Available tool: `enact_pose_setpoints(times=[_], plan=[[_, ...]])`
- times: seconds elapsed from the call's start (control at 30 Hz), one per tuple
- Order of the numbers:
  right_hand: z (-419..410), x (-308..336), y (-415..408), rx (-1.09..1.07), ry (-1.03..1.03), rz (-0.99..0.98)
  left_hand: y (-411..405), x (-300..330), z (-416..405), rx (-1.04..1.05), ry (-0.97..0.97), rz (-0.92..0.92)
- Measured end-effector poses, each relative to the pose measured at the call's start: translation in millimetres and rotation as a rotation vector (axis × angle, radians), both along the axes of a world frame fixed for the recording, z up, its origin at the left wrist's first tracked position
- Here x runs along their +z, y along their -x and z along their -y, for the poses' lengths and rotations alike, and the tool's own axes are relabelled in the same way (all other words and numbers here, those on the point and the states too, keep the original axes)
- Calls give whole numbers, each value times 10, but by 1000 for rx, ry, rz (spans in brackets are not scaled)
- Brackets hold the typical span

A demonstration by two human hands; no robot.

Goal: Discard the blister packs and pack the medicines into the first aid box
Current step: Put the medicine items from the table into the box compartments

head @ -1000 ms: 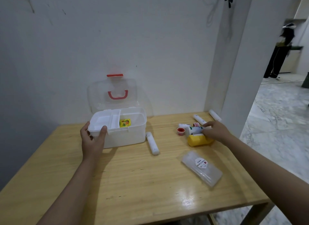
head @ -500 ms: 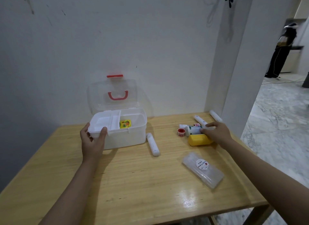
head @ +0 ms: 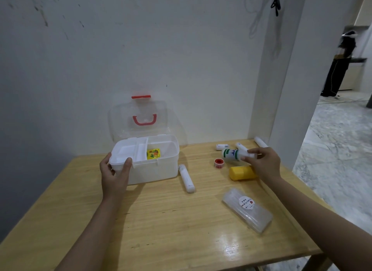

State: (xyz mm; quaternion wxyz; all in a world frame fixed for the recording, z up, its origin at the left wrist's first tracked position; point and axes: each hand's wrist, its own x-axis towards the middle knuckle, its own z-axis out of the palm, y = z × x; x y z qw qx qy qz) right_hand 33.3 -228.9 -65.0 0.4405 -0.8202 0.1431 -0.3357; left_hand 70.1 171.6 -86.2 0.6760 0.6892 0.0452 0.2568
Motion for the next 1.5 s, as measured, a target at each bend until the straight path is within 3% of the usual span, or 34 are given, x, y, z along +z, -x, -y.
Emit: enact_pose_setpoints(times=[0.2, 0.53, 1.1, 1.5], plan=[[-99, 216, 6, 25, 64, 80, 0, -11, 2, -3, 19, 5], [-924, 817, -185, 286, 90, 170, 7, 19, 7, -1, 35, -10], [-2145, 738, -599, 620, 217, -91, 13, 18, -2, 17, 23, -14], [-2060, 610, -485, 687, 231, -97, 11, 5, -13, 12, 9, 0]])
